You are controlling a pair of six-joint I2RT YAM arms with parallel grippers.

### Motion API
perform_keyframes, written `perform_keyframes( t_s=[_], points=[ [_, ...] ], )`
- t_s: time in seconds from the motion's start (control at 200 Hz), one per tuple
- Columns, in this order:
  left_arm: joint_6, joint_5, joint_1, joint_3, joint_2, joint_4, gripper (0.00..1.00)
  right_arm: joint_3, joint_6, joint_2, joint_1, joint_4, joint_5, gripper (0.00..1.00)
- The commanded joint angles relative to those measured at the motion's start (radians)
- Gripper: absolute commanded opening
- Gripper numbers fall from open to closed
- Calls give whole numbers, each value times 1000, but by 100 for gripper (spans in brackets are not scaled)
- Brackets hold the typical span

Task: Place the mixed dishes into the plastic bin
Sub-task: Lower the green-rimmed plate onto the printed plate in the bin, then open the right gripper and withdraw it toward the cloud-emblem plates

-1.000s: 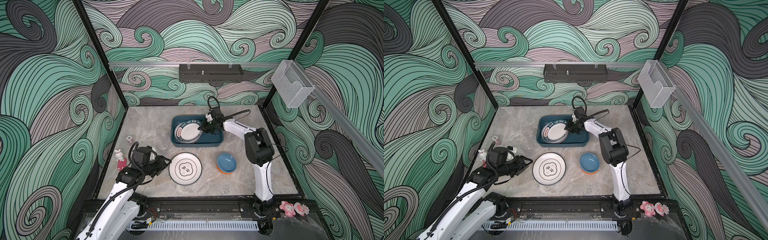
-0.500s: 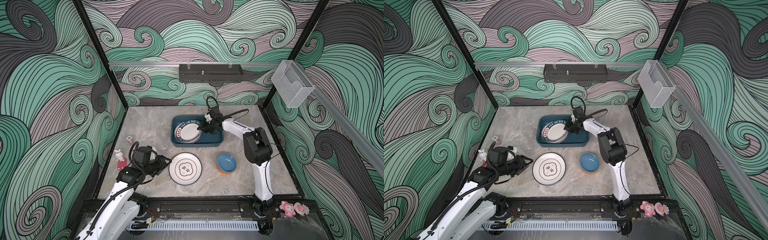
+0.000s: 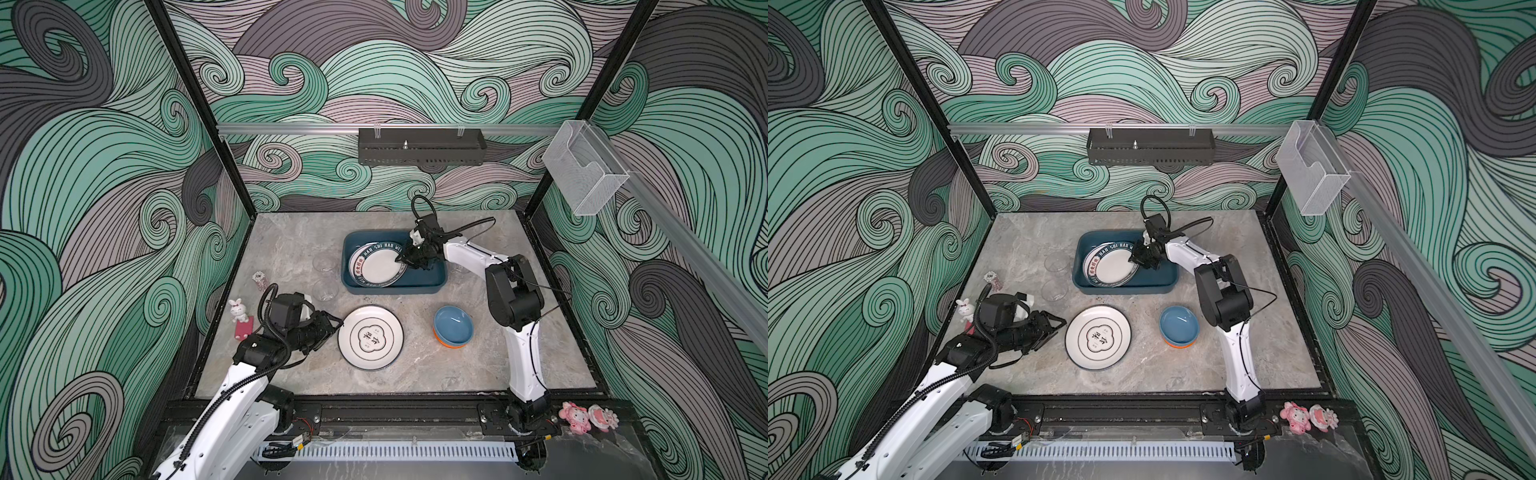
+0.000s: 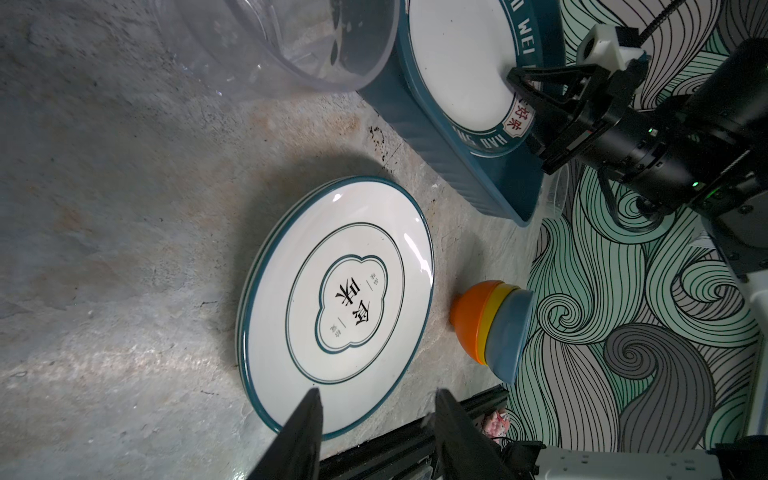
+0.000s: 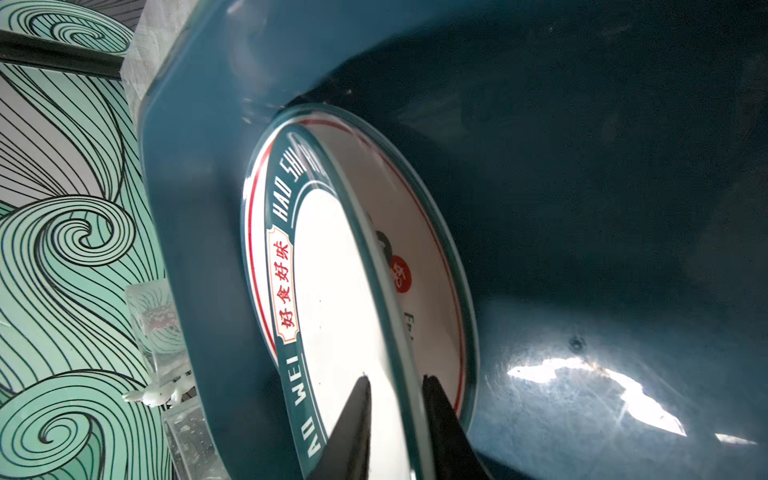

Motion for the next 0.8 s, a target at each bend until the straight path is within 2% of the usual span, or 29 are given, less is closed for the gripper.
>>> perform_keyframes(
  t_s=[0.0,0.46,0.796],
  points=[
    [-8,3,11,-2,2,12,47,31,-39,-19,5,-43,50,24],
    [-16,3,11,-18,-14,12,47,45,-70,-13,7,-86,93,26],
    [-17,-2,12,-21,-17,9,48,32,-93,-56,7,-111,141,34]
  ],
)
